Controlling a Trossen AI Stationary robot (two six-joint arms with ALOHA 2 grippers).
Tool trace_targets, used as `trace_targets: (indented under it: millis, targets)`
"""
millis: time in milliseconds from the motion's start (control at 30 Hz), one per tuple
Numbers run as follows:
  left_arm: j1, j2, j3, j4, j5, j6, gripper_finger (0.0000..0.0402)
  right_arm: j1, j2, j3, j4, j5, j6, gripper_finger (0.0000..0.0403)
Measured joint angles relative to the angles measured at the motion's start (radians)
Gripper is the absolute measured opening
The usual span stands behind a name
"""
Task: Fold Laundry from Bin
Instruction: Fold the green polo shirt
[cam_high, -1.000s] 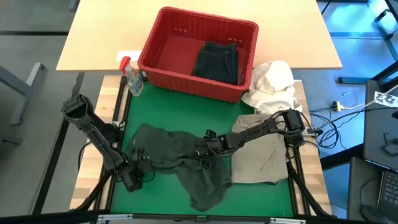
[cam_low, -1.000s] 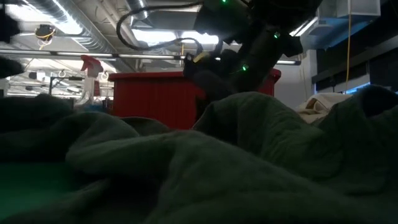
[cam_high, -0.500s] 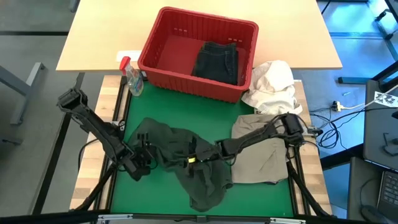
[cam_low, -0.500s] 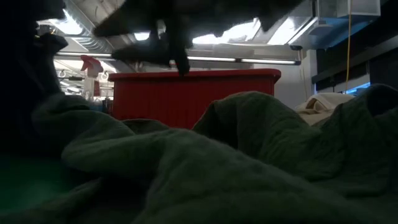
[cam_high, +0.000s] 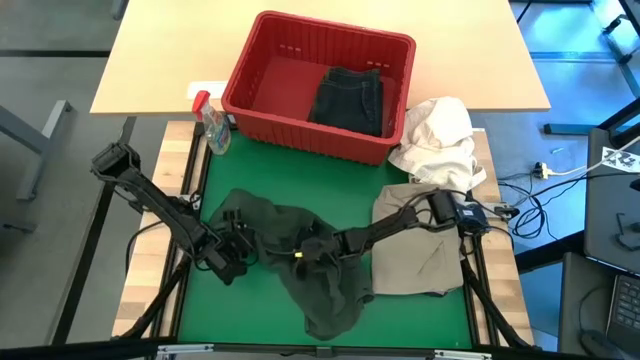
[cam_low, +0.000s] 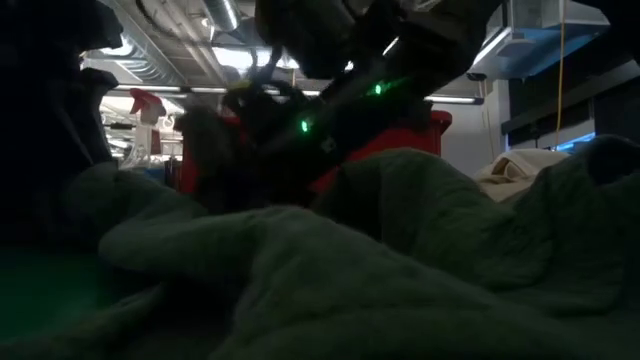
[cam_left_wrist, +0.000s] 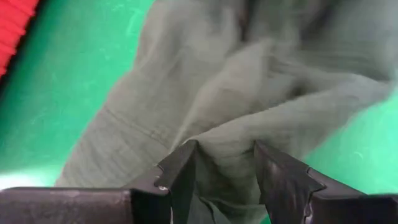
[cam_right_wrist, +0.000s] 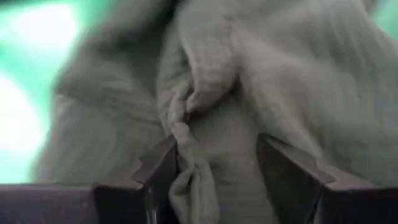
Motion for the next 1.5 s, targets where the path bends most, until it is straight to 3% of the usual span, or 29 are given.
trace_targets:
  millis: [333,600,667,800,1033,1233,1500]
  targets:
    - [-0.048,-0.019,0.119,0.007,0.217,0.025,0.0155,-0.010,0.004,-0.002,-0.034,0.028,0.034,0.0216]
    - [-0.150,-0.014,0.036,0.186,0.446,-0.028,0.0155,-0.010,0.004,-0.002,-0.034,0.026,0.037,0.0216]
    - [-0.167,-0.014,0.010,0.191,0.423,-0.034,0.0155,-0.010,0.004,-0.002,-0.034,0.026,0.037,0.0216]
    - [-0.178,-0.014,-0.044,0.194,0.278,-0.035,0.0155,-0.010,0.004,-0.002,-0.033,0.025,0.037,0.0216]
    - [-0.142,-0.014,-0.121,0.196,0.342,-0.004,0.0155,-0.008,0.004,-0.002,-0.032,0.025,0.036,0.0216]
    - [-0.130,-0.014,-0.156,0.194,0.212,0.002,0.0155,-0.008,0.004,-0.002,-0.026,0.025,0.036,0.0216]
    - [-0.099,-0.017,-0.238,0.205,0.198,0.020,0.0155,-0.008,0.004,-0.002,-0.024,0.024,0.036,0.0216]
